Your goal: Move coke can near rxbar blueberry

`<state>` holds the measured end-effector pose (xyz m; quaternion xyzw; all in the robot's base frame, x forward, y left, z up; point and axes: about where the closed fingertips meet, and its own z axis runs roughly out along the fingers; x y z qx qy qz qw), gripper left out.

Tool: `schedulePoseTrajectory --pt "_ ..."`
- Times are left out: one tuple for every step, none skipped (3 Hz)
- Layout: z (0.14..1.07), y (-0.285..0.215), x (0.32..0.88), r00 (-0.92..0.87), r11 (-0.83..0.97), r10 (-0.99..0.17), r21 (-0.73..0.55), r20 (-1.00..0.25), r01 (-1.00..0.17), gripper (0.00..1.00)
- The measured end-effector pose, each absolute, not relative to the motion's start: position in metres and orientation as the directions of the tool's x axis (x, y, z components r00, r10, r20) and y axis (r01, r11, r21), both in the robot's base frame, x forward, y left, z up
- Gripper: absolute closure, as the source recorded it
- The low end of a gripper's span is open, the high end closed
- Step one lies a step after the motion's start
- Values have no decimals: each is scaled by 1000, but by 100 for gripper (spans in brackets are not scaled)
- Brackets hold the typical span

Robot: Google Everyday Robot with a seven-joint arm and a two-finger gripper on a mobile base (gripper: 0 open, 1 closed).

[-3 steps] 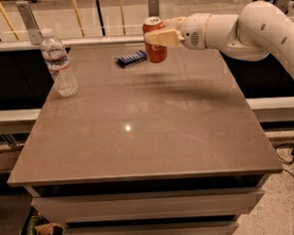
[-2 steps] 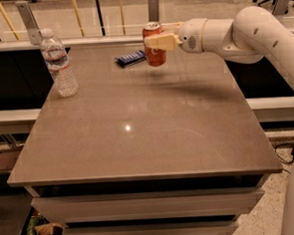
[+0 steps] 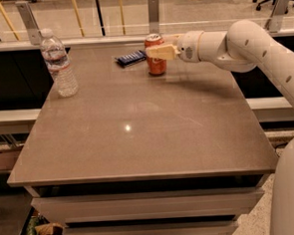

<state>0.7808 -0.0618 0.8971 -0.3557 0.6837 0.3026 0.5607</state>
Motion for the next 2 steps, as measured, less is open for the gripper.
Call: schedulePoseTrajectory --pt "895 -62 782 -120 565 -147 16 -982 -825 100" --pt "894 -58 782 -121 561 -147 17 -982 -828 82"
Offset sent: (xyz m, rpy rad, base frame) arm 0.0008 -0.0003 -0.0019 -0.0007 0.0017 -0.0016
